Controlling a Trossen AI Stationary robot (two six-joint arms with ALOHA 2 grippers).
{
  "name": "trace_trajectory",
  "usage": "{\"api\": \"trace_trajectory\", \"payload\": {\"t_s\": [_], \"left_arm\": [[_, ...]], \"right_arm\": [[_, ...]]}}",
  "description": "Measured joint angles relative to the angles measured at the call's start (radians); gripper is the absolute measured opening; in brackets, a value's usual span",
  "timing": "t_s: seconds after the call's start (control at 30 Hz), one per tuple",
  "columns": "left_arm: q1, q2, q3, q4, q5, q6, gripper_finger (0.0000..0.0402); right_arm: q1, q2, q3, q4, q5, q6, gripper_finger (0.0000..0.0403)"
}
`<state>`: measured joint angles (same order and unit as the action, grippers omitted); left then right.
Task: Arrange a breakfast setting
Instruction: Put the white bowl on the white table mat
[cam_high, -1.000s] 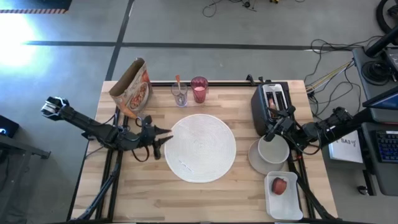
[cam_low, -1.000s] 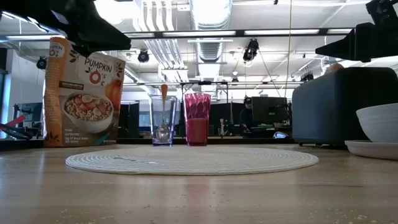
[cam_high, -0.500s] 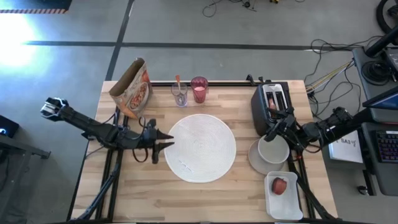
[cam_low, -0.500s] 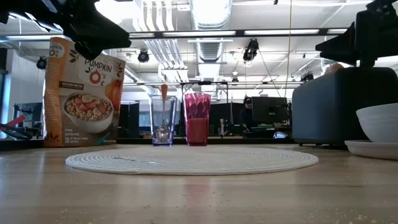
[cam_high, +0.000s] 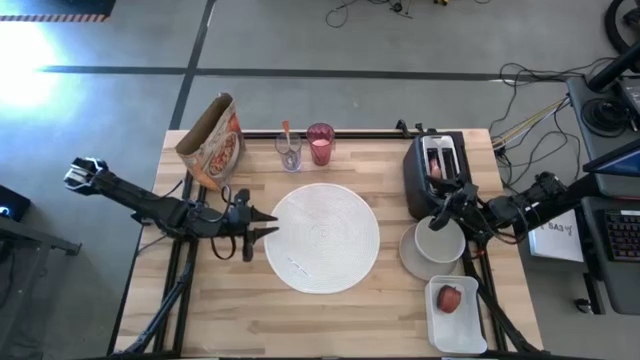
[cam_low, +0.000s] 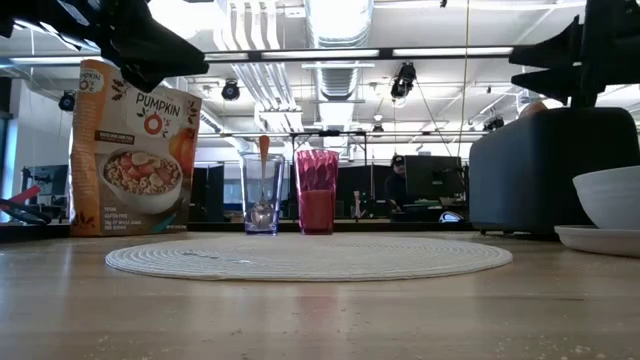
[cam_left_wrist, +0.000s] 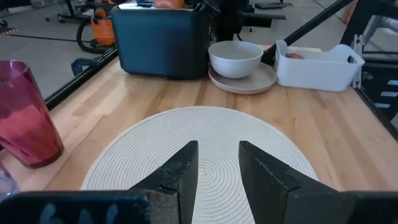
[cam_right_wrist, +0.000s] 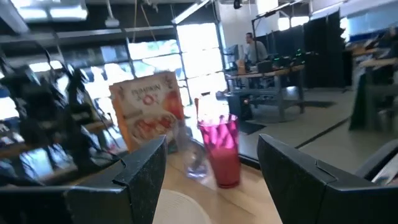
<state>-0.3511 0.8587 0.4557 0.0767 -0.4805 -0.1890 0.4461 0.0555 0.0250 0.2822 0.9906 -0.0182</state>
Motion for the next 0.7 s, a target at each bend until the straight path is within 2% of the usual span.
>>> {"api": "trace_trajectory", "payload": {"t_s": [0.1,0.33,0.57,0.7], "left_arm": [[0.003,-0.014,0.000,-0.023,-0.004,0.001,0.0100],[0.008,-0.027,0.000,-0.044,-0.005,0.005,0.0100],[0.008,-0.035,0.000,-0.079,-0.006,0.003,0.0100],[0.008,-0.045,-0.003,-0.094,-0.006,0.002,0.0100]], "right_arm": [[0.000,0.000,-0.002,0.002,-0.003,-0.030,0.0238],[0.000,0.000,0.028,0.143,0.003,-0.005,0.0238],[0.000,0.020,0.144,0.121,-0.007,0.008,0.0238],[0.000,0.064,0.234,-0.005,-0.005,0.064,0.0238]]}}
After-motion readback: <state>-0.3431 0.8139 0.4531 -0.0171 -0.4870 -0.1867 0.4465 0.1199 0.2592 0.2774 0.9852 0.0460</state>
